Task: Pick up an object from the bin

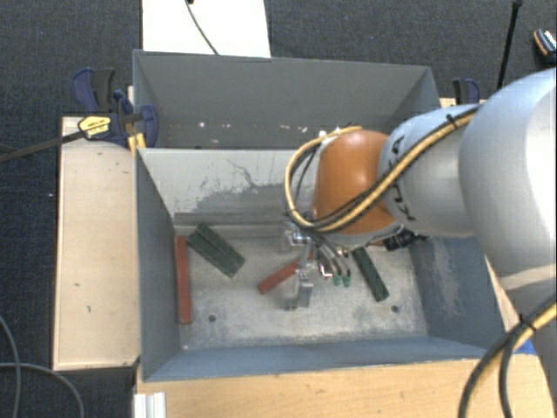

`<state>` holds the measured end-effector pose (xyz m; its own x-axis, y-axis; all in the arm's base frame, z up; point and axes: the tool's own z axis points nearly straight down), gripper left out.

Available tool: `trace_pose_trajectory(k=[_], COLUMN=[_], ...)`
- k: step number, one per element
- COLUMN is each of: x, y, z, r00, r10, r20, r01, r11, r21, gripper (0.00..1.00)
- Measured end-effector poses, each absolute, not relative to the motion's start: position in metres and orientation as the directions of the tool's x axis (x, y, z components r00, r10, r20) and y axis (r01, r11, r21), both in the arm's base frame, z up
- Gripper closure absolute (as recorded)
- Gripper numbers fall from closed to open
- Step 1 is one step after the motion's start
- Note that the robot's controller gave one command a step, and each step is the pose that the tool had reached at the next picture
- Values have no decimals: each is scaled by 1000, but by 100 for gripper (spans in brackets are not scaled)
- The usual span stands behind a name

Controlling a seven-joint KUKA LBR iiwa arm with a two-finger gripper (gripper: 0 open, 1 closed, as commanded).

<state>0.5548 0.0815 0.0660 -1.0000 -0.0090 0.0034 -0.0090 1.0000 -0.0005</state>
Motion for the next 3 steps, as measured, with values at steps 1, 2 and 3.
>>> trace_pose_trajectory(k=[1, 2, 3], x=[556, 583, 554], y=[82, 113, 209], z=[71, 293, 335], r00=[-1000, -954, -893], r10=[-6, -300, -451], r20=[-2, -13, -9], r01=[-6, -300, -451], r11=[1000, 954, 893], r21=[1, -1, 2], gripper=[100, 100, 100])
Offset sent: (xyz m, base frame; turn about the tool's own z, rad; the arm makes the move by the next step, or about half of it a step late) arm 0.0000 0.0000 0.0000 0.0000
